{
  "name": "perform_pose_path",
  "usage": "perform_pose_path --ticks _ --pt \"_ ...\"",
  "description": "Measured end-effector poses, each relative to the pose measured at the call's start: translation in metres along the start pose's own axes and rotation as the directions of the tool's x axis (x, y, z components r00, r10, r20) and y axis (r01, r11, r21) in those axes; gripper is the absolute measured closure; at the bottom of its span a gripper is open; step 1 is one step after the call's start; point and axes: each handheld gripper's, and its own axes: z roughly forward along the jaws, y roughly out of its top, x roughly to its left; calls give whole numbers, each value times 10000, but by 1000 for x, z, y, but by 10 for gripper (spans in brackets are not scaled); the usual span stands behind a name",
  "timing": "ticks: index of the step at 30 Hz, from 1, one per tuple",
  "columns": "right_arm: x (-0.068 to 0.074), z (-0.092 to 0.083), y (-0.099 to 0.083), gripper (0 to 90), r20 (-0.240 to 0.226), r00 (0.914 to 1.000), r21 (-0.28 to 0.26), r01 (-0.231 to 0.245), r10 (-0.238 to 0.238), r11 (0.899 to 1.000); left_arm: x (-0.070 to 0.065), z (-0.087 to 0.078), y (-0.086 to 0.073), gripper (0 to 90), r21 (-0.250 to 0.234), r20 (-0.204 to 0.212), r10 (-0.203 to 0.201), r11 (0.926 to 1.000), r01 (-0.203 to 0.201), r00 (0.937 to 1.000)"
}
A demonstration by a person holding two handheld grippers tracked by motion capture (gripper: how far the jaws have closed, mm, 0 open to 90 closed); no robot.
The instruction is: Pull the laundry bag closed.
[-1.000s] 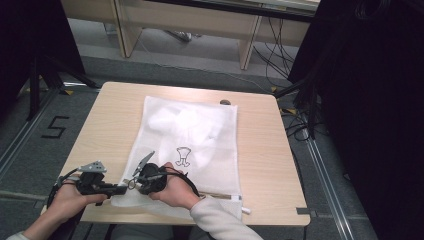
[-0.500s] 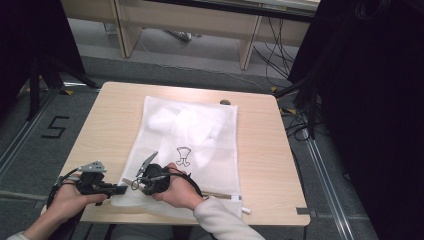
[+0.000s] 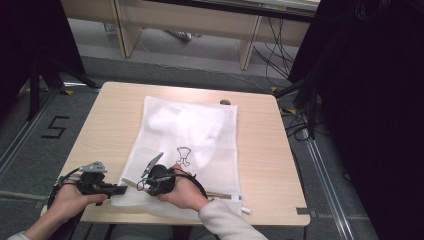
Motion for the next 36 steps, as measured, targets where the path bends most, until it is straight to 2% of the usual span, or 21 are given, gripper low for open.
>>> perform_pose_path --ticks 6,8,15,18,21,22,25,26,28,30,31,32,36 --pt "-2 -4 -7 823 -129 9999 -67 -38 37 10000 0 1 0 855 45 2 -84 10000 84 10000" --pt "-3 -3 -8 823 -104 9999 -131 16 -17 9999 1 -1 0 855 302 77 -74 9995 72 9999" --pt "-2 -4 -11 823 -150 9998 -206 -113 110 9997 1 1 -1 854 102 70 -98 9999 97 9999" --pt "-2 -4 -12 823 -211 9998 -189 -74 70 9998 1 0 -1 854 259 30 -55 9996 55 10000" --pt "-2 -5 -12 823 -106 9999 -191 -104 102 9998 1 1 -2 854 36 -24 -79 10000 79 10000" --pt "-2 -6 -13 823 -76 9999 -180 -71 69 9998 1 0 -1 854 238 44 -58 9997 57 10000" --pt "-5 -10 -16 823 -86 10000 -270 22 -25 9996 1 0 -1 854 226 48 -77 9997 75 10000" --pt "-5 -11 -17 823 -78 9999 -224 -136 134 9997 1 0 -1 854 239 90 -71 9997 69 9999" --pt "-5 -11 -19 823 -34 9999 -216 -156 155 9996 1 1 -2 854 37 -2 -98 9999 98 10000" --pt "-5 -11 -20 823 -55 9998 -201 -212 211 9996 1 1 -2 854 83 37 -95 9999 94 9999" --pt "-6 -11 -20 823 -81 9998 -266 -181 179 9995 2 0 -1 854 253 83 -72 9997 70 9999" --pt "-6 -12 -19 823 -97 9999 -271 -54 52 9996 1 0 -1 854 197 18 -81 9998 81 10000" --pt "-5 -14 -19 823 -76 9998 -249 -162 160 9996 1 0 -1 854 206 76 -78 9998 76 9999"
